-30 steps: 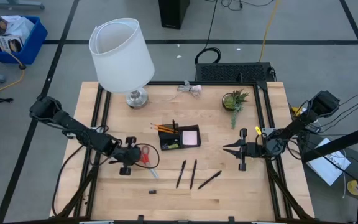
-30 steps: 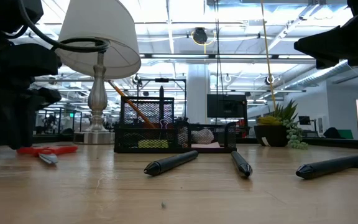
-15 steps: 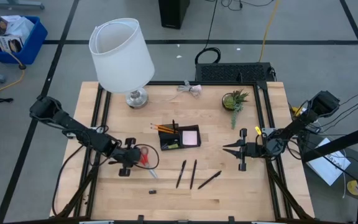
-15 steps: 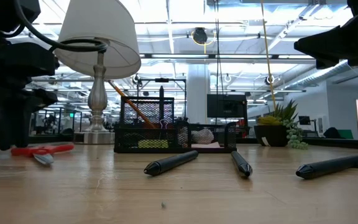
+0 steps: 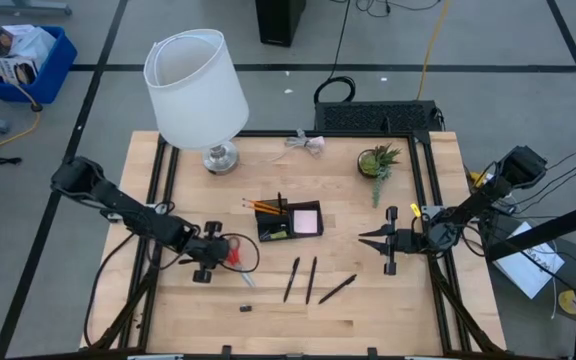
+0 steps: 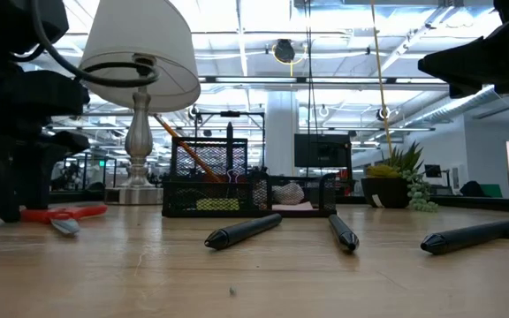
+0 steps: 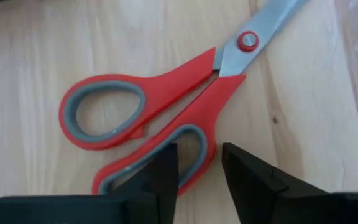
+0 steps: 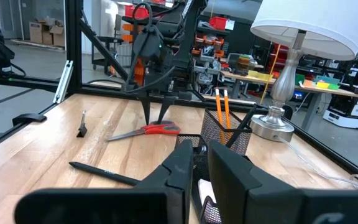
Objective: Pick and place office supplies into organizer
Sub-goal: Put the red scissors into the black desk organizer
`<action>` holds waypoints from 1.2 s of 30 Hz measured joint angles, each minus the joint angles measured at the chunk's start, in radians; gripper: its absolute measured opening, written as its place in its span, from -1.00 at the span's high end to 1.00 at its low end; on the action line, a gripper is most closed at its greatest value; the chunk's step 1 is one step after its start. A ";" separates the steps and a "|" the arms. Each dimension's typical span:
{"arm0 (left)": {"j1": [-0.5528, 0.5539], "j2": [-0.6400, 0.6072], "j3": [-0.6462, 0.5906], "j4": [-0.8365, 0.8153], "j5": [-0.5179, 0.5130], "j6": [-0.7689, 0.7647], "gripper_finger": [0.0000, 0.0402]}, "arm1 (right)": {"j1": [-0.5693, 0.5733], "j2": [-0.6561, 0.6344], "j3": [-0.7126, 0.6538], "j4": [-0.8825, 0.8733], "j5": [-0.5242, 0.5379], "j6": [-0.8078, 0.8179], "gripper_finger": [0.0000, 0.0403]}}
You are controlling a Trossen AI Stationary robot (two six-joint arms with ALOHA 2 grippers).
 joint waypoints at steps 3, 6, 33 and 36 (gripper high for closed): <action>0.000 0.005 -0.003 0.044 0.002 0.012 0.50 | 0.000 0.000 0.000 0.000 0.000 0.000 0.79; 0.000 -0.003 -0.001 0.059 0.009 0.009 0.71 | 0.000 0.000 0.000 0.000 0.000 0.000 0.79; -0.040 -0.001 -0.002 0.143 -0.066 -0.026 0.81 | 0.000 0.000 0.000 0.000 0.000 0.000 0.79; -0.040 0.001 -0.002 0.168 -0.065 -0.026 0.86 | 0.000 0.000 0.000 0.021 -0.003 0.016 0.79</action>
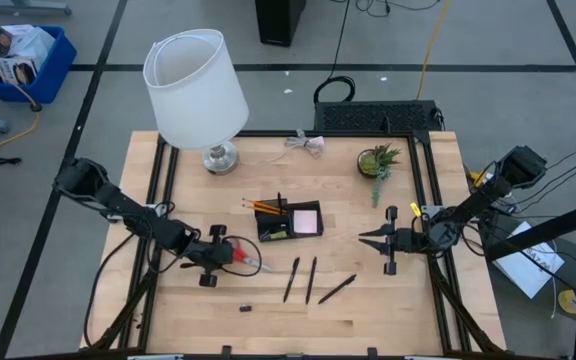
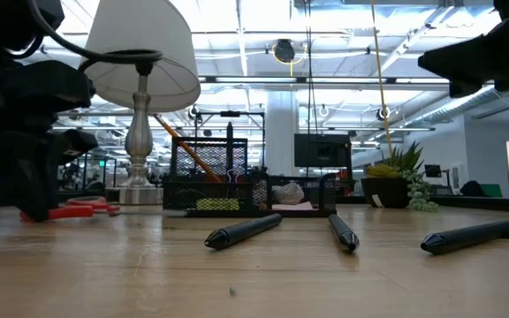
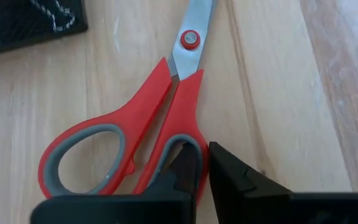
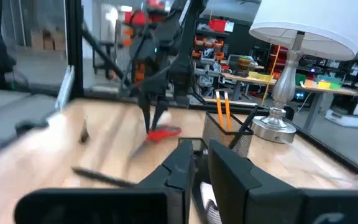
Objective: Pick and place office supplies into organizer
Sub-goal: Put the red scissors into the black desk organizer
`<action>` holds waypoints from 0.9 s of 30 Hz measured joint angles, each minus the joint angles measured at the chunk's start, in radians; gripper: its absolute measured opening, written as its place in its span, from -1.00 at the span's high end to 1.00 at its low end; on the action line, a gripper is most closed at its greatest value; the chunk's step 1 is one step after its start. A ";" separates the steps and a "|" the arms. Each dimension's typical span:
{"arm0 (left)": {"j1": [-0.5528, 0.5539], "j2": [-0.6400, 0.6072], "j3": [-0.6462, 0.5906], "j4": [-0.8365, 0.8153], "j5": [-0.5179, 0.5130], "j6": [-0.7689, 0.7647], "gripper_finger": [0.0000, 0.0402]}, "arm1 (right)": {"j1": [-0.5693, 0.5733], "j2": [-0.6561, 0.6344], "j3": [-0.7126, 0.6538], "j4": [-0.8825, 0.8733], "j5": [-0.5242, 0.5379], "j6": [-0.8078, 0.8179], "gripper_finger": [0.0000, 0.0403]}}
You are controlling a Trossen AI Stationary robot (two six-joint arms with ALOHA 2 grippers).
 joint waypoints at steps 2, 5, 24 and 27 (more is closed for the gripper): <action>0.000 0.000 0.000 0.009 -0.002 0.001 0.92 | 0.000 0.000 0.000 0.034 -0.001 0.130 0.79; 0.000 -0.001 0.000 0.034 -0.005 0.020 0.93 | -0.008 0.000 0.000 0.097 0.028 0.241 0.79; 0.000 -0.002 0.000 0.176 -0.015 0.061 0.84 | -0.182 0.074 0.137 -0.059 -0.133 0.745 0.63; -0.006 -0.003 0.000 0.193 -0.016 0.057 0.81 | -0.230 0.146 0.189 -0.137 -0.133 0.874 0.43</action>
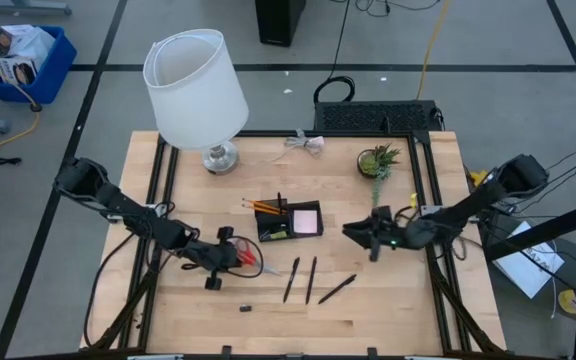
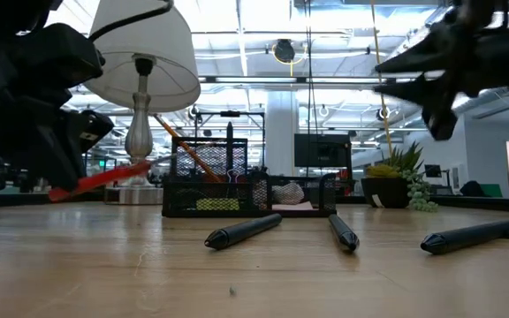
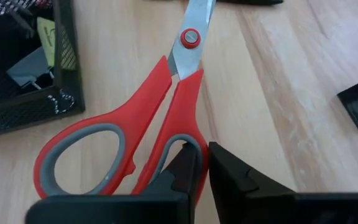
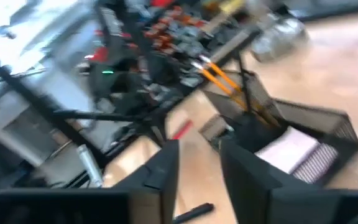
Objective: Pick and place office supplies into organizer
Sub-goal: Put the red scissors into the black desk organizer
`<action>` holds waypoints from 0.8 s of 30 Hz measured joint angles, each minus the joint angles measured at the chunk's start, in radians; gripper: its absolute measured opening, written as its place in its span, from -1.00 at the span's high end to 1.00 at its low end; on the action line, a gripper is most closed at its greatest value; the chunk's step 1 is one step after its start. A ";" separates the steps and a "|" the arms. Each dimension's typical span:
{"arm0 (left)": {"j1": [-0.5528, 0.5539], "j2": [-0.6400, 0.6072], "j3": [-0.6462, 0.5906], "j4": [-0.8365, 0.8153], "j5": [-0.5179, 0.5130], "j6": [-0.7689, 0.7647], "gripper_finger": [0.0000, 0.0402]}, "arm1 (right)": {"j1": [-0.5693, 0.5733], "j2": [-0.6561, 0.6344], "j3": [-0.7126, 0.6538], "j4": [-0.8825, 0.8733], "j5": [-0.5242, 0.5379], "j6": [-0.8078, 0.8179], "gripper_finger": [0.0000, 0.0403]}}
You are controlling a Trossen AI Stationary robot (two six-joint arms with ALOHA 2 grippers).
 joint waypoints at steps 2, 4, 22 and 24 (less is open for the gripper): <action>-0.008 0.000 0.000 0.011 0.000 0.004 0.84 | -0.030 0.057 0.039 -0.025 -0.005 0.092 0.28; -0.015 0.000 0.000 0.015 0.000 0.009 0.89 | -0.064 0.113 0.082 -0.025 -0.077 0.137 0.13; -0.071 -0.001 0.001 0.115 -0.009 0.034 0.94 | -0.204 0.554 0.610 -0.231 -0.545 0.364 -0.36; -0.074 -0.001 0.001 0.115 -0.010 0.041 0.90 | -0.221 0.589 0.656 -0.278 -0.584 0.387 -0.35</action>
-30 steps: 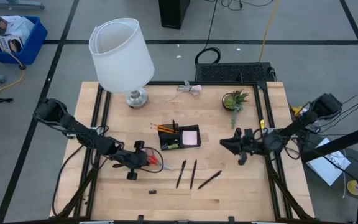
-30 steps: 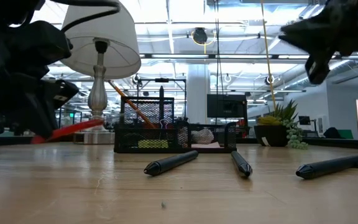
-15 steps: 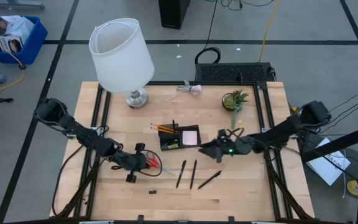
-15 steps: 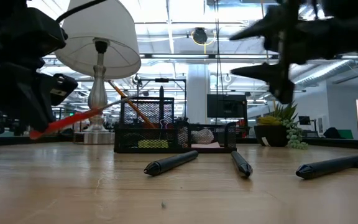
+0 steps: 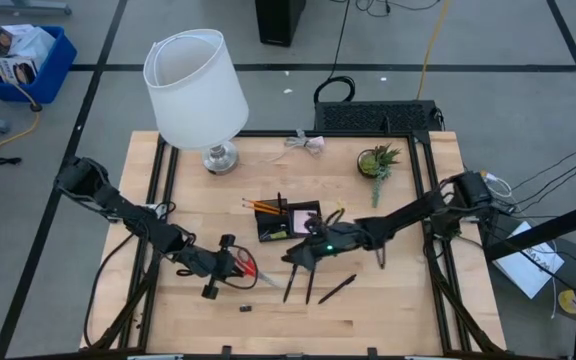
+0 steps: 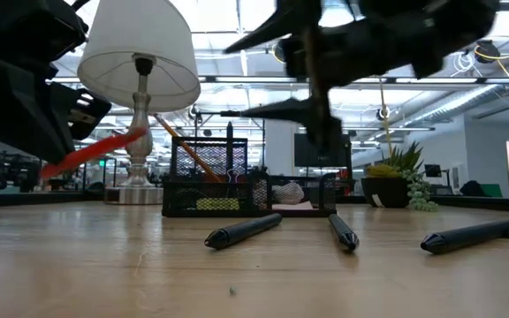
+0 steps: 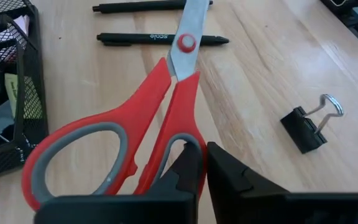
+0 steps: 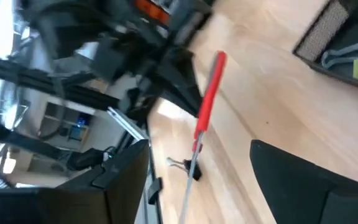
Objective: Pick and place office supplies into organizer
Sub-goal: Put the red scissors into the black desk organizer
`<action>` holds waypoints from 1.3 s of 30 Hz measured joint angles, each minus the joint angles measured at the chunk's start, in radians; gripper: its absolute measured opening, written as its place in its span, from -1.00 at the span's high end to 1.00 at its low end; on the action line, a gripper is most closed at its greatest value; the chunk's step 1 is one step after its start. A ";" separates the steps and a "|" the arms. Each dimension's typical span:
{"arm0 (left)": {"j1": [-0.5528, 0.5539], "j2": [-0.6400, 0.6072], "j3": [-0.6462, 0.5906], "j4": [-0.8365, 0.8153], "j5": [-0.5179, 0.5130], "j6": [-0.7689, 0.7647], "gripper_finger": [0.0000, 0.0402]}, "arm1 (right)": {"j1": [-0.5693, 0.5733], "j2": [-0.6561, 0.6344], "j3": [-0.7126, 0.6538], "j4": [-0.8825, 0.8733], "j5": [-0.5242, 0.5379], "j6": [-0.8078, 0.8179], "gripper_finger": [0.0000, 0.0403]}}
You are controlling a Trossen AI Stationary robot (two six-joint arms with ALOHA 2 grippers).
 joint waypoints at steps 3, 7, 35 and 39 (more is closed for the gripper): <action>-0.006 0.000 0.000 0.003 -0.019 -0.002 0.85 | -0.023 0.058 0.067 -0.058 -0.071 0.030 -0.33; -0.008 0.000 0.000 0.002 -0.031 0.006 0.94 | -0.040 0.129 0.151 -0.086 -0.130 0.027 -0.33; -0.028 0.025 0.001 -0.130 -0.025 -0.072 0.16 | -0.018 0.168 0.253 0.015 -0.301 -0.155 -0.32; 0.013 0.058 0.002 -0.162 0.018 -0.060 0.13 | -0.018 0.168 0.253 0.013 -0.301 -0.153 -0.32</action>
